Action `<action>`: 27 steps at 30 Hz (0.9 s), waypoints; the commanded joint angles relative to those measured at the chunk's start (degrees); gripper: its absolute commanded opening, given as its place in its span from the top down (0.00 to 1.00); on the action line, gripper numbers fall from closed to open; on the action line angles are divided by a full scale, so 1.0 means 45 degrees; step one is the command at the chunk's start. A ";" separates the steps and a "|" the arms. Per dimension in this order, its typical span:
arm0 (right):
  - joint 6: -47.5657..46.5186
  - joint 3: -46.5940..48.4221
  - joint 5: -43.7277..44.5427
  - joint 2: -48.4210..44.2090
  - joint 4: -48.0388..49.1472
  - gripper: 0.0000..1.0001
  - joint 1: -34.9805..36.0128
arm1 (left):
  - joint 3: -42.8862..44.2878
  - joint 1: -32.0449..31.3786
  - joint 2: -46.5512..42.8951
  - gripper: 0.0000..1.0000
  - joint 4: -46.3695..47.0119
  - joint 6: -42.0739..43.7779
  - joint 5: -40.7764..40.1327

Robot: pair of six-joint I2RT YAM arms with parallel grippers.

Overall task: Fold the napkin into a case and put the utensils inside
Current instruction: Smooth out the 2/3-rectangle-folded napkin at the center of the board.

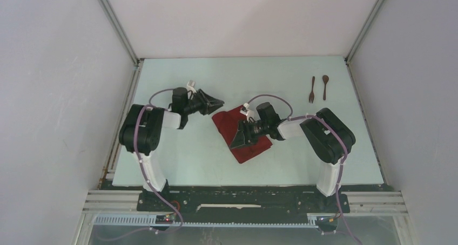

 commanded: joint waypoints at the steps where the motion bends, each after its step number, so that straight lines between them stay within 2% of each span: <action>1: -0.0118 -0.0194 0.0494 -0.0035 -0.0076 0.29 -0.0153 | -0.0693 -0.0206 0.1101 0.77 0.5587 -0.1974 0.0787; 5: -0.0155 -0.0194 0.0545 -0.0022 -0.0159 0.29 -0.0115 | -0.1050 -0.0220 0.1649 0.83 0.5686 -0.1810 0.0287; 13: -0.0158 -0.0038 0.0743 -0.0130 -0.0444 0.28 0.0031 | -0.1902 -0.0331 0.2983 0.86 0.5353 -0.1729 -0.0922; 18: -0.0384 0.0646 0.0907 -0.0314 -0.1426 0.26 0.0071 | -0.1989 -0.0501 0.3295 0.89 0.5084 -0.1194 -0.1346; 22: -0.0581 0.1657 0.0945 -0.0660 -0.2277 0.22 0.0228 | -0.2019 -0.0534 0.3094 0.91 0.3768 -0.0305 -0.1878; 25: -0.0443 0.2657 0.0774 -0.0648 -0.2508 0.18 0.0433 | -0.1989 -0.0535 0.3100 0.92 0.3834 -0.0279 -0.2009; 27: -0.0114 0.3295 0.0430 -0.0326 -0.2215 0.12 0.0452 | -0.1900 -0.0533 0.3159 0.93 0.3833 -0.0379 -0.2006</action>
